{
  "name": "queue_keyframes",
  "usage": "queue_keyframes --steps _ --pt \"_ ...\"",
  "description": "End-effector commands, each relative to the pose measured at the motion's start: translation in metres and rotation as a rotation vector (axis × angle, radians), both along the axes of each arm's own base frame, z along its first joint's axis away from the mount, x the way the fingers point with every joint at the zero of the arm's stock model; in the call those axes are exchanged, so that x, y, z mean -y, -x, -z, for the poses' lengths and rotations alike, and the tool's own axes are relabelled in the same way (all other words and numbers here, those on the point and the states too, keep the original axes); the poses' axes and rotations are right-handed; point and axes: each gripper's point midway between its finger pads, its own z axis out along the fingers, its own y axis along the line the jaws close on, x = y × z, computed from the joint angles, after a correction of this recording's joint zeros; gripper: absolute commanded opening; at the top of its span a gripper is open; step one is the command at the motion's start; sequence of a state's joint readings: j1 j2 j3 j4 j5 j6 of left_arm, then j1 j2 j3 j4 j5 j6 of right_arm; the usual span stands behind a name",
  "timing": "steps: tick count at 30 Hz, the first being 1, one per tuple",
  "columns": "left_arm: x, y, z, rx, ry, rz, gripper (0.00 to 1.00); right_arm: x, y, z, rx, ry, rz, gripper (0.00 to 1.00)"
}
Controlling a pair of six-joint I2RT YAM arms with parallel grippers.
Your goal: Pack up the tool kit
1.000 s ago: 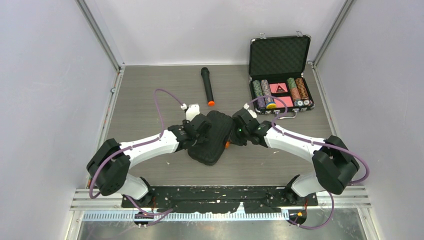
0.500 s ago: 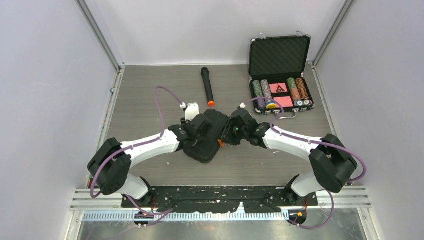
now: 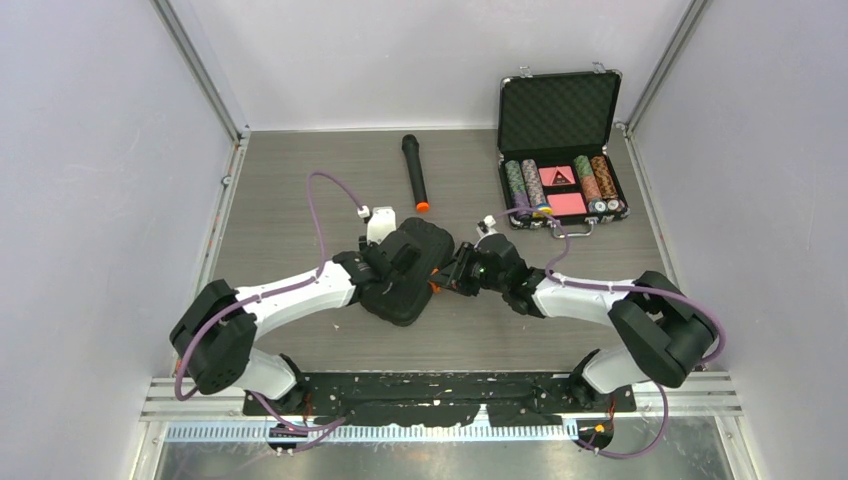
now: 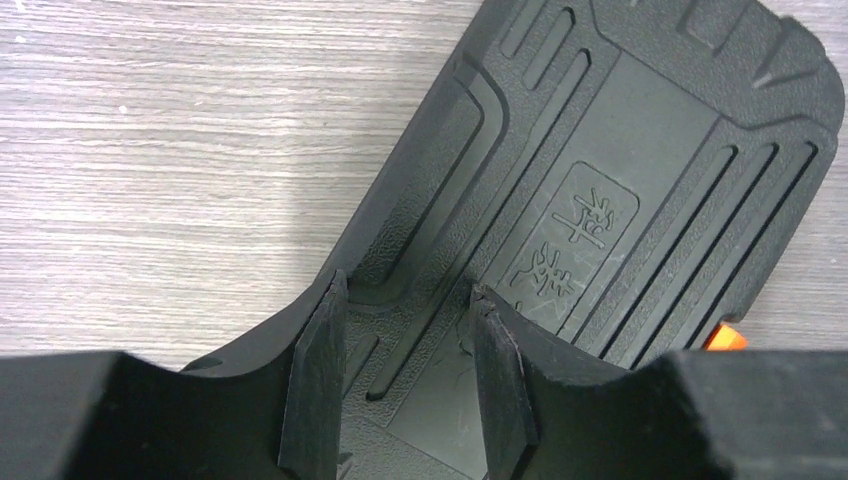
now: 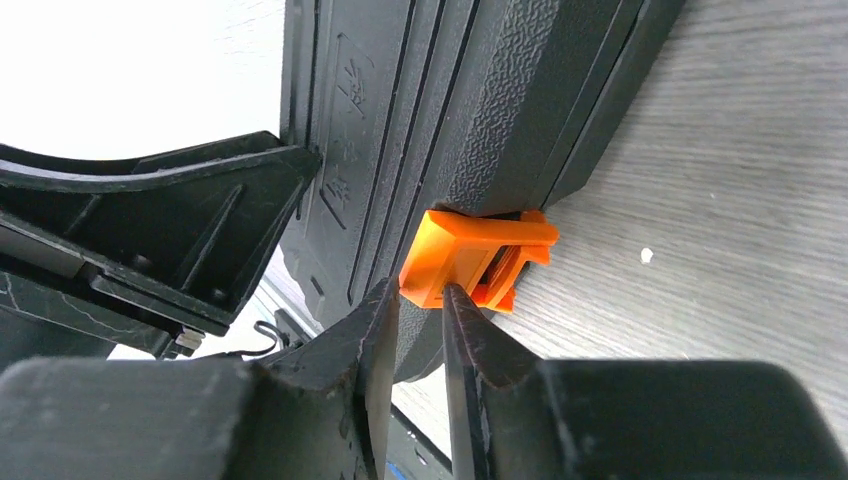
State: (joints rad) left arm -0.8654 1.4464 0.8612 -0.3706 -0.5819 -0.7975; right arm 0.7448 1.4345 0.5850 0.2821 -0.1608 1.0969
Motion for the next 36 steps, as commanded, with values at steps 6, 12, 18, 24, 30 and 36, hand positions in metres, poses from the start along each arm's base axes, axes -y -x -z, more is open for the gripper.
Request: queue_keyframes --steps 6,12,18,24,30,36 --pt "0.031 0.076 0.028 -0.305 0.112 0.198 0.41 -0.033 -0.013 -0.040 0.220 -0.210 -0.095 0.07" --pt "0.032 0.075 0.023 -0.290 0.117 0.210 0.41 -0.022 -0.014 -0.020 0.223 -0.175 -0.086 0.05" --pt "0.033 0.074 0.016 -0.279 0.123 0.218 0.43 -0.031 -0.014 -0.023 0.245 -0.224 -0.123 0.05" --pt "0.033 0.068 -0.022 -0.195 0.152 0.258 0.62 -0.034 -0.010 -0.038 0.278 -0.256 -0.157 0.06" --pt "0.041 0.055 -0.055 -0.118 0.166 0.282 0.72 -0.033 -0.012 -0.050 0.330 -0.222 -0.180 0.07" --pt "0.042 0.036 -0.048 -0.116 0.097 0.239 0.65 -0.034 -0.013 -0.051 0.341 -0.208 -0.188 0.07"
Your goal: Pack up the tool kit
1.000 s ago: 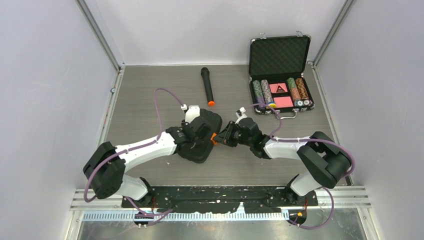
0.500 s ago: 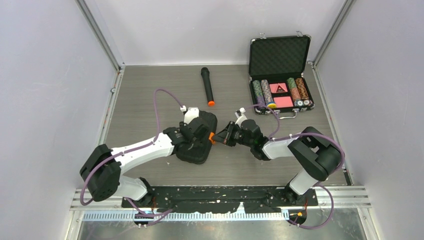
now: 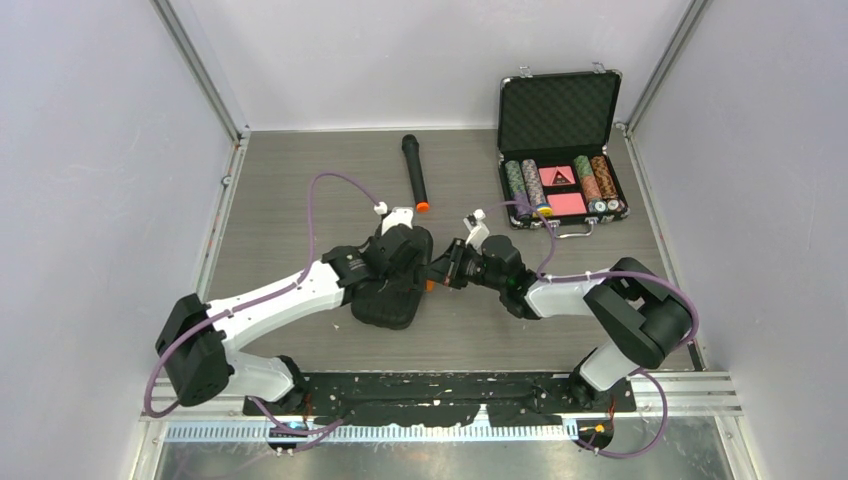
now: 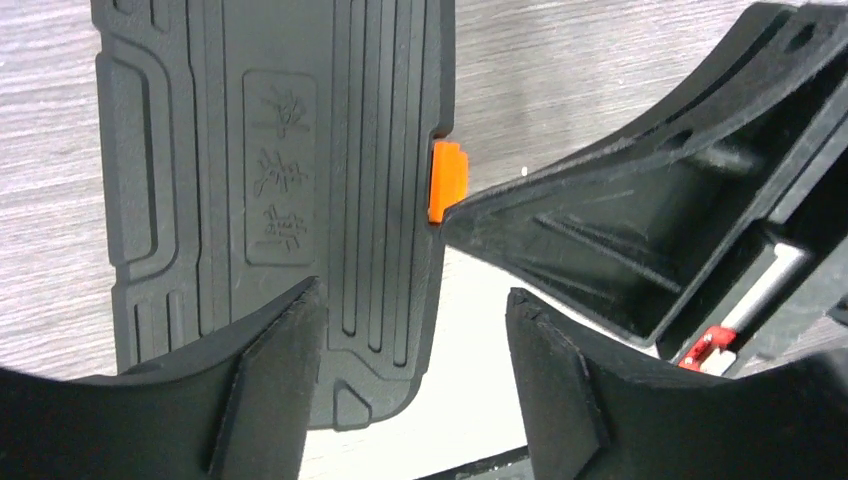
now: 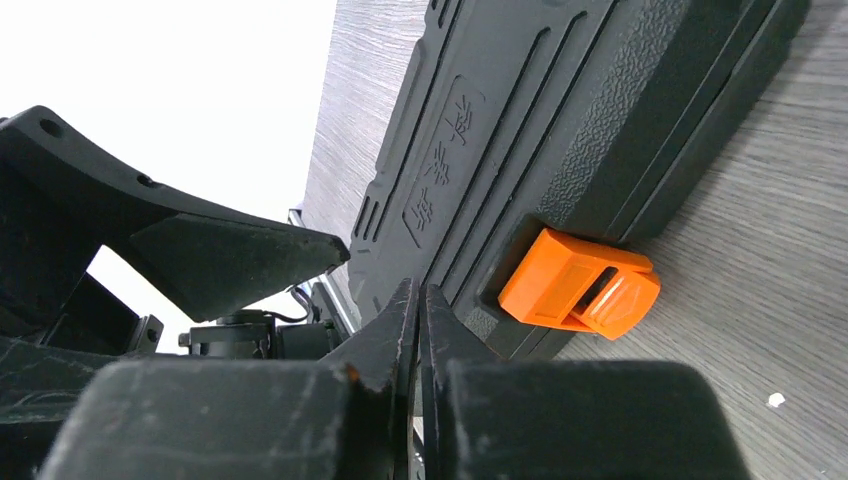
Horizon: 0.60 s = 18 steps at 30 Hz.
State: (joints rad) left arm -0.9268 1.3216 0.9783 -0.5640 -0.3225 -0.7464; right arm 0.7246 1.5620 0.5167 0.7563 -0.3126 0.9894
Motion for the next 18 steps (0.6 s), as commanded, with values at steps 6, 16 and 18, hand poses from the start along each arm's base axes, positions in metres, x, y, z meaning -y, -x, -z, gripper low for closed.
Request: queue_keyframes --steps 6,16,18 --pt "0.004 -0.019 0.015 -0.013 -0.068 -0.009 0.60 0.003 -0.009 -0.017 0.076 -0.012 0.019 0.07" --pt "-0.035 -0.035 0.016 -0.011 -0.084 -0.100 0.66 0.042 -0.017 0.000 0.093 0.131 0.068 0.12" --pt "-0.052 -0.040 0.014 -0.004 -0.070 -0.139 0.66 0.042 -0.016 0.007 0.082 0.156 0.053 0.11"
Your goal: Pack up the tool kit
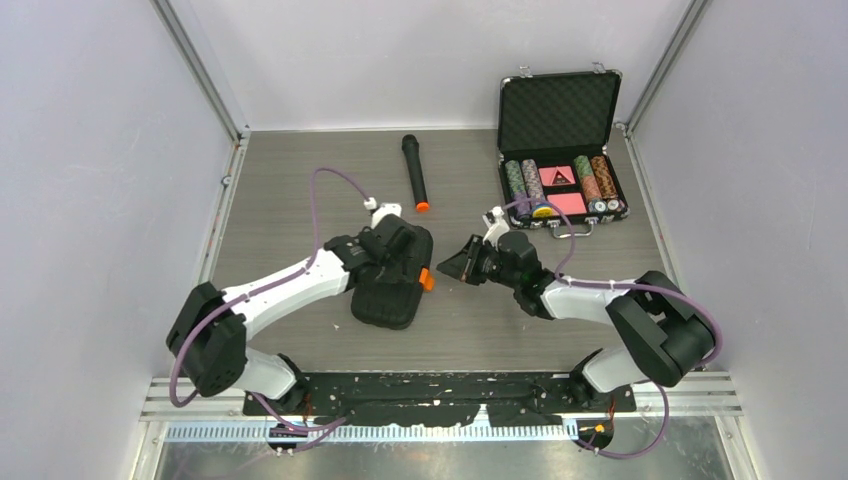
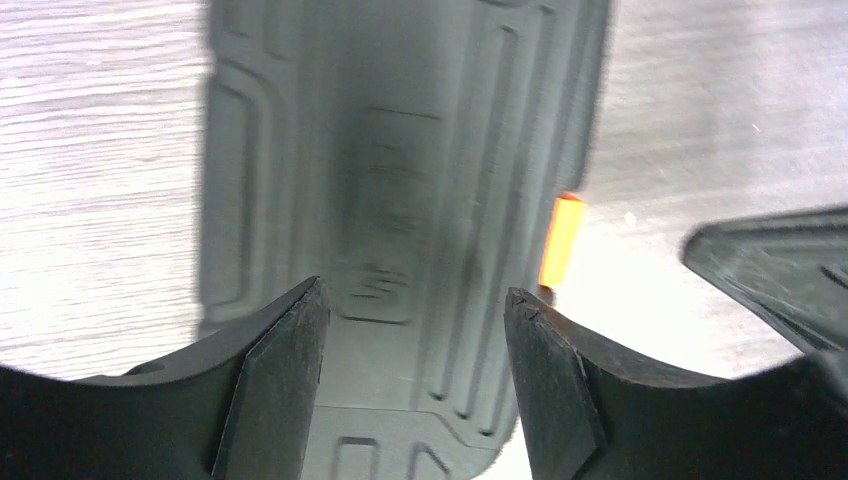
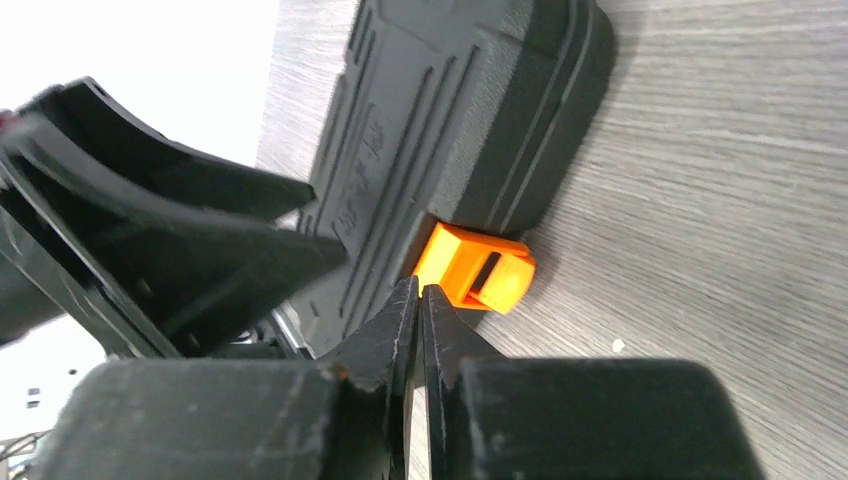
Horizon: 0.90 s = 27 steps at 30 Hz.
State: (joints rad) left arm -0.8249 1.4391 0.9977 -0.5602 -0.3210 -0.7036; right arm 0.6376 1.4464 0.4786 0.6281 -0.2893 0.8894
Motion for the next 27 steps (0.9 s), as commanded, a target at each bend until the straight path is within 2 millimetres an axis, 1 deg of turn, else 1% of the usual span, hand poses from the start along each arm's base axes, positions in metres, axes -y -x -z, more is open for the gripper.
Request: queue_keyframes --steps 1,4,5,7,12,19,27 --pt "-0.039 -0.014 -0.016 0.051 0.027 -0.089 0.66 0.002 0.001 0.011 0.012 0.083 -0.038 0.10" --pt "-0.063 -0.019 -0.009 0.030 0.038 -0.149 0.66 -0.001 0.002 0.022 -0.013 0.091 -0.060 0.06" --pt "-0.067 -0.019 -0.005 0.021 0.042 -0.157 0.66 -0.004 0.002 0.025 -0.020 0.083 -0.069 0.06" --pt "-0.070 -0.020 0.000 0.009 0.055 -0.163 0.67 -0.007 0.003 0.030 -0.033 0.079 -0.084 0.05" --pt "-0.065 -0.021 0.010 -0.032 0.101 -0.152 0.68 -0.015 0.002 0.033 -0.036 0.068 -0.114 0.05" --pt "-0.065 -0.023 0.020 -0.061 0.107 -0.157 0.68 -0.021 -0.003 0.039 -0.041 0.069 -0.133 0.06" --pt "-0.057 -0.019 0.041 -0.128 0.120 -0.134 0.60 -0.029 0.000 0.054 -0.080 0.063 -0.155 0.05"
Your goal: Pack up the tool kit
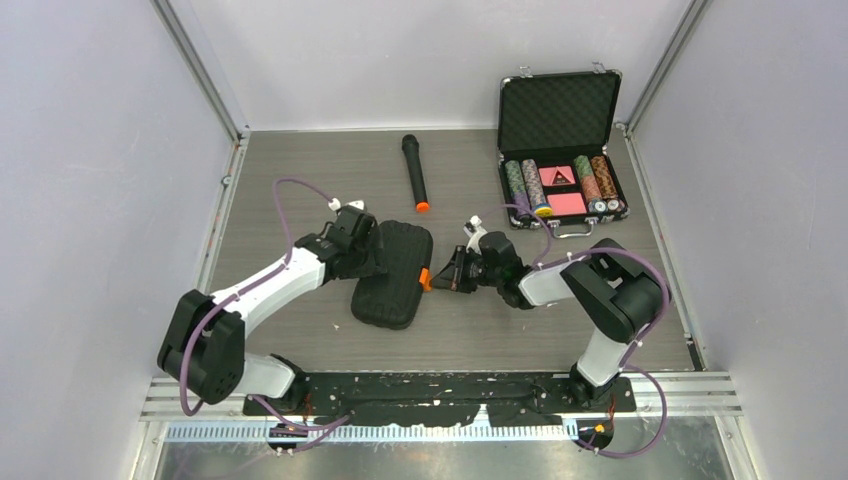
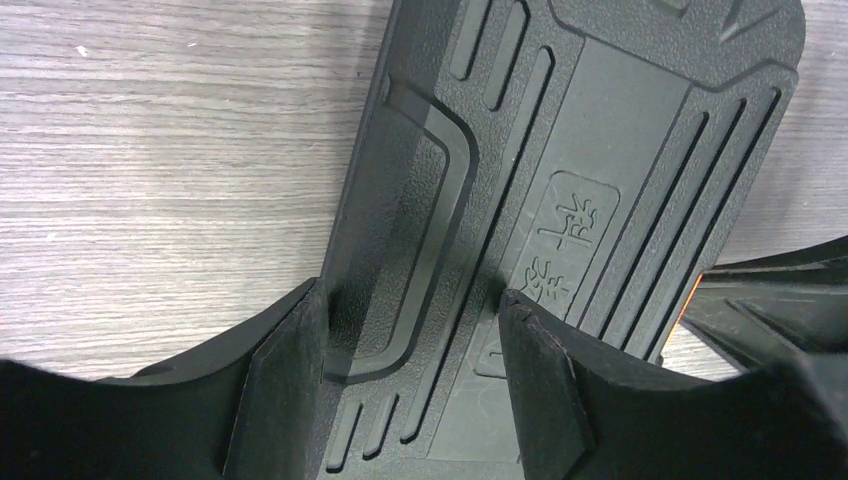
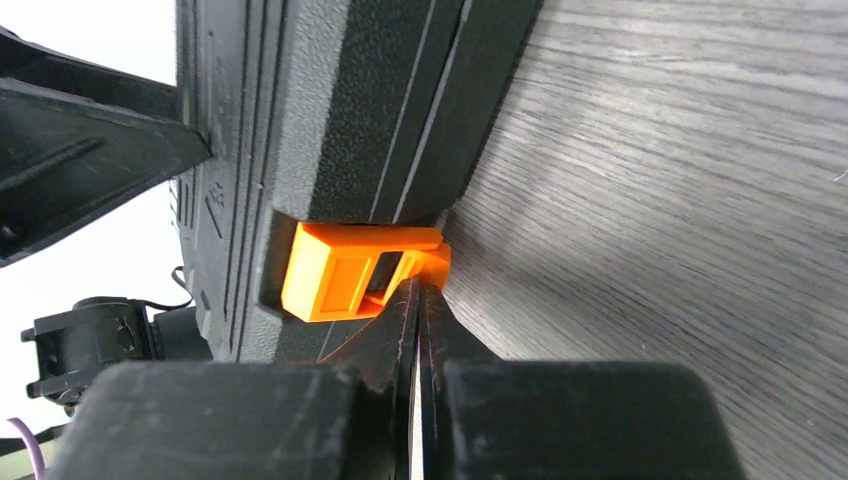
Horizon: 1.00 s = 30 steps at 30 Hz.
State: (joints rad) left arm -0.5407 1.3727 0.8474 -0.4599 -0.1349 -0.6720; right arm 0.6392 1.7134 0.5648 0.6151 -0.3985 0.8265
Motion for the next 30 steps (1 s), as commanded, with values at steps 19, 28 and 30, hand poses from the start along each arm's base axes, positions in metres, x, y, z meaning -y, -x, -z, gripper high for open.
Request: queue_keyframes --steps 19,28,30 --pt "0.021 0.025 0.045 -0.120 0.088 0.043 0.49 -0.025 -0.012 -0.010 0.079 -0.121 -0.008 0.06" --pt "-0.030 0.004 -0.046 0.127 -0.069 -0.048 0.71 0.093 -0.013 -0.032 0.199 0.186 0.235 0.34" --pt "-0.045 0.009 -0.070 0.197 -0.091 -0.073 0.77 0.122 -0.013 -0.059 0.290 0.293 0.295 0.50"
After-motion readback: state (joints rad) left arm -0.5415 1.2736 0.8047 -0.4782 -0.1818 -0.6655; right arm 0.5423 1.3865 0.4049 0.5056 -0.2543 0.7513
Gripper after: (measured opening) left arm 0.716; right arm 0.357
